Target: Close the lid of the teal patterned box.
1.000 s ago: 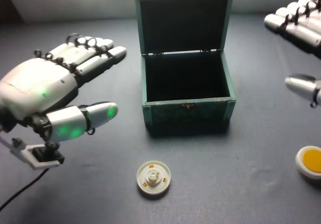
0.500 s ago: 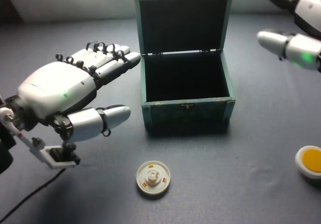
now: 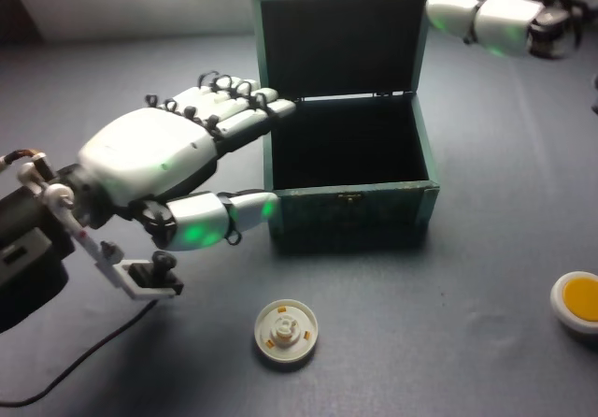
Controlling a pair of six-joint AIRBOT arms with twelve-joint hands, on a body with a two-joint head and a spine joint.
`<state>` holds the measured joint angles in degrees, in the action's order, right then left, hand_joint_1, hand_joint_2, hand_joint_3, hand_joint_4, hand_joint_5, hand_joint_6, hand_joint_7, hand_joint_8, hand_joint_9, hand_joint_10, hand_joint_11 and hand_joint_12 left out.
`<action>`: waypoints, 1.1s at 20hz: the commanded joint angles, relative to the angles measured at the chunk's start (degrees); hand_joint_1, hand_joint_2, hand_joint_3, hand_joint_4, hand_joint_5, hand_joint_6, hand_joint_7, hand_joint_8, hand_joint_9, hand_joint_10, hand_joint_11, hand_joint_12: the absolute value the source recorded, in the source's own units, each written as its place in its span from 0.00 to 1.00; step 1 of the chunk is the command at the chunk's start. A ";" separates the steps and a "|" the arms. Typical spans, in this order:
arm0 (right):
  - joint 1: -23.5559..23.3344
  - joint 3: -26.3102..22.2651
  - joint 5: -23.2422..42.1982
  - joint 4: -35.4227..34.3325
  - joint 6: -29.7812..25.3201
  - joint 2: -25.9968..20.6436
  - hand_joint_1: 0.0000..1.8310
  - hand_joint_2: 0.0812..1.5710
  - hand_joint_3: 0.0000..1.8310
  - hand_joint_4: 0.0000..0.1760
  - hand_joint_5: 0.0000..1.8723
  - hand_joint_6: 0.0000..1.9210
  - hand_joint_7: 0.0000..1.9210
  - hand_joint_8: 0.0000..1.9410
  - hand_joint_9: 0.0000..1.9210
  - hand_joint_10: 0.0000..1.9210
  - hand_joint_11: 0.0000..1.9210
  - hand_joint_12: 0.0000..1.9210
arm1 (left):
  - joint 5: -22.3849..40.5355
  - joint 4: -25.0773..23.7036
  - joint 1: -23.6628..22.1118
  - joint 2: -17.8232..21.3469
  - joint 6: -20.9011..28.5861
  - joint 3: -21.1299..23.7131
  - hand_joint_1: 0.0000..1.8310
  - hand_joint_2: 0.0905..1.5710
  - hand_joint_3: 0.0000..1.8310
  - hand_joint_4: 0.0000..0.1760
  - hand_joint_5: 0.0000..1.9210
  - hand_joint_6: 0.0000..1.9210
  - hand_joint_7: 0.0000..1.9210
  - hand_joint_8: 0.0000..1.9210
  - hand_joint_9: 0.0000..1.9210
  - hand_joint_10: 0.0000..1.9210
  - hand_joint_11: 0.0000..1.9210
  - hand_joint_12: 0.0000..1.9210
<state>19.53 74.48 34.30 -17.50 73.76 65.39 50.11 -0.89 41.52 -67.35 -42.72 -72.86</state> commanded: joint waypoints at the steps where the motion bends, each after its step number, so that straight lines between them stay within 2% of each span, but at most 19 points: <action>1: -1.25 0.69 4.19 0.74 0.62 0.55 0.06 0.84 0.00 0.00 0.00 0.00 0.00 0.00 0.00 0.00 0.00 0.18 | 6.49 0.36 -0.56 0.04 0.49 -0.44 0.10 0.86 0.00 0.00 0.07 0.01 0.05 0.00 0.01 0.00 0.00 0.10; 2: -1.60 1.18 3.49 0.74 0.81 1.08 0.06 0.84 0.00 0.00 0.00 0.00 0.00 0.00 0.00 0.00 0.00 0.18 | 6.46 0.27 -0.60 -0.06 0.58 -0.53 0.10 0.86 0.00 0.00 0.07 0.01 0.05 0.00 0.01 0.00 0.00 0.10; 4: -2.64 2.88 1.32 0.73 1.22 2.83 0.06 0.84 0.00 0.00 0.00 0.00 0.01 0.00 0.02 0.01 0.00 0.49 | 6.30 0.09 -0.69 -0.39 0.66 -0.83 0.12 0.86 0.00 0.00 0.08 0.01 0.06 0.00 0.02 0.01 0.00 0.22; 5: -3.13 3.79 0.37 0.71 1.43 3.78 0.06 0.83 0.00 0.01 0.00 0.00 0.00 0.00 0.01 0.01 0.00 0.63 | 6.35 0.08 -0.69 -0.51 0.77 -0.93 0.12 0.86 0.00 0.00 0.09 0.01 0.06 0.00 0.02 0.00 0.00 0.23; 7: -3.75 5.07 -1.24 0.56 1.71 5.19 0.03 0.83 0.00 0.00 0.00 0.00 0.02 0.01 0.02 0.02 0.00 0.62 | 6.43 -0.08 -0.79 -0.68 0.82 -1.06 0.13 0.86 0.00 0.00 0.09 0.00 0.05 0.00 0.01 0.00 0.00 0.18; 8: -3.85 5.40 -1.76 0.53 1.86 5.58 0.02 0.83 0.00 0.00 0.03 0.01 0.08 0.02 0.10 0.06 0.00 0.80 | 6.43 -0.13 -0.88 -0.73 0.84 -1.10 0.15 0.87 0.00 0.00 0.10 0.00 0.05 0.00 0.01 0.00 0.00 0.18; 9: -3.85 5.58 -2.05 0.51 1.93 5.78 0.03 0.82 0.00 0.00 0.06 0.02 0.13 0.01 0.12 0.21 0.00 0.91 | 6.47 -0.15 -0.93 -0.76 0.84 -1.12 0.14 0.87 0.00 0.01 0.09 0.00 0.05 0.00 0.01 0.00 0.00 0.21; 10: -3.85 5.73 -2.41 0.51 1.93 5.99 0.04 0.82 0.00 0.00 0.12 0.03 0.26 0.09 0.17 0.51 0.13 0.98 | 6.61 -0.15 -0.96 -0.76 0.88 -1.13 0.13 0.88 0.00 0.00 0.09 0.00 0.05 0.00 0.02 0.00 0.00 0.26; 11: -3.85 5.73 -2.50 0.51 1.94 6.00 0.04 0.83 0.00 0.00 0.18 0.11 0.29 0.26 0.20 0.65 0.21 1.00 | 6.64 -0.15 -1.02 -0.76 0.92 -1.13 0.15 0.88 0.00 0.04 0.09 0.00 0.05 0.00 0.01 0.00 0.00 0.27; 12: -3.85 5.67 -2.50 0.51 1.94 6.00 0.05 0.83 0.00 0.00 0.20 0.18 0.26 0.41 0.20 0.73 0.24 1.00 | 6.71 -0.15 -1.07 -0.76 0.97 -1.13 0.14 0.88 0.00 0.06 0.09 0.00 0.04 0.00 0.01 0.00 0.00 0.30; 13: -3.85 5.62 -2.50 0.51 1.94 6.00 0.06 0.84 0.00 0.00 0.20 0.32 0.27 0.56 0.26 0.81 0.32 1.00 | 6.74 -0.15 -1.10 -0.74 0.99 -1.13 0.13 0.88 0.00 0.09 0.08 0.00 0.03 0.00 0.00 0.00 0.00 0.30; 15: -3.84 5.38 -2.50 0.51 1.94 5.99 0.08 0.84 0.00 0.00 0.19 0.55 0.28 0.71 0.29 0.90 0.37 1.00 | 6.68 -0.15 -1.22 -0.72 0.99 -1.15 0.13 0.88 0.00 0.13 0.08 0.00 0.03 0.00 0.00 0.00 0.00 0.35; 16: -3.84 5.17 -2.49 0.51 1.94 5.99 0.10 0.83 0.00 0.00 0.17 0.70 0.24 0.75 0.26 0.94 0.35 1.00 | 6.55 -0.15 -1.26 -0.72 1.00 -1.15 0.10 0.88 0.00 0.24 0.08 0.00 0.03 0.00 0.00 0.00 0.00 0.35; 17: -3.84 4.91 -2.48 0.51 1.94 5.98 0.10 0.83 0.00 0.00 0.17 0.70 0.24 0.75 0.26 0.94 0.35 1.00 | 6.41 -0.14 -1.27 -0.73 1.00 -1.18 0.10 0.88 0.00 0.24 0.08 0.00 0.03 0.00 0.00 0.00 0.00 0.35; 18: -3.84 4.64 -2.45 0.52 1.94 5.98 0.08 0.84 0.00 0.00 0.13 0.69 0.23 0.72 0.25 0.92 0.33 1.00 | 6.35 -0.09 -1.27 -0.73 1.01 -1.19 0.12 0.88 0.00 0.17 0.08 0.00 0.04 0.00 0.01 0.00 0.00 0.36; 19: -3.84 4.02 -2.13 0.54 1.94 5.98 0.07 0.83 0.00 0.00 0.13 0.64 0.27 0.71 0.29 0.90 0.37 1.00 | 6.25 0.12 -1.23 -0.74 1.04 -1.23 0.11 0.88 0.00 0.22 0.08 0.00 0.03 0.00 0.00 0.00 0.00 0.33; 20: -3.84 3.41 -1.70 0.54 1.94 5.98 0.07 0.84 0.00 0.00 0.12 0.55 0.33 0.71 0.40 0.89 0.45 1.00 | 6.21 0.39 -1.10 -0.75 1.04 -1.23 0.11 0.89 0.00 0.27 0.08 0.00 0.03 0.00 0.00 0.00 0.00 0.33; 21: -3.84 2.71 -1.16 0.58 1.94 5.98 0.08 0.83 0.00 0.00 0.11 0.51 0.26 0.70 0.29 0.91 0.39 1.00 | 6.21 0.76 -0.85 -0.75 1.04 -1.24 0.13 0.88 0.00 0.27 0.08 0.00 0.03 0.00 0.00 0.00 0.00 0.32; 22: -3.82 0.77 -0.13 1.52 1.94 4.21 0.09 0.82 0.00 0.00 0.13 0.36 0.23 0.66 0.22 0.86 0.29 1.00 | 6.42 1.38 -0.30 -0.75 1.20 -1.23 0.15 0.88 0.00 0.25 0.08 0.00 0.04 0.00 0.01 0.00 0.00 0.33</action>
<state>16.58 75.24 26.44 -16.62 75.81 70.59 49.58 -0.23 41.25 -68.07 -41.91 -73.80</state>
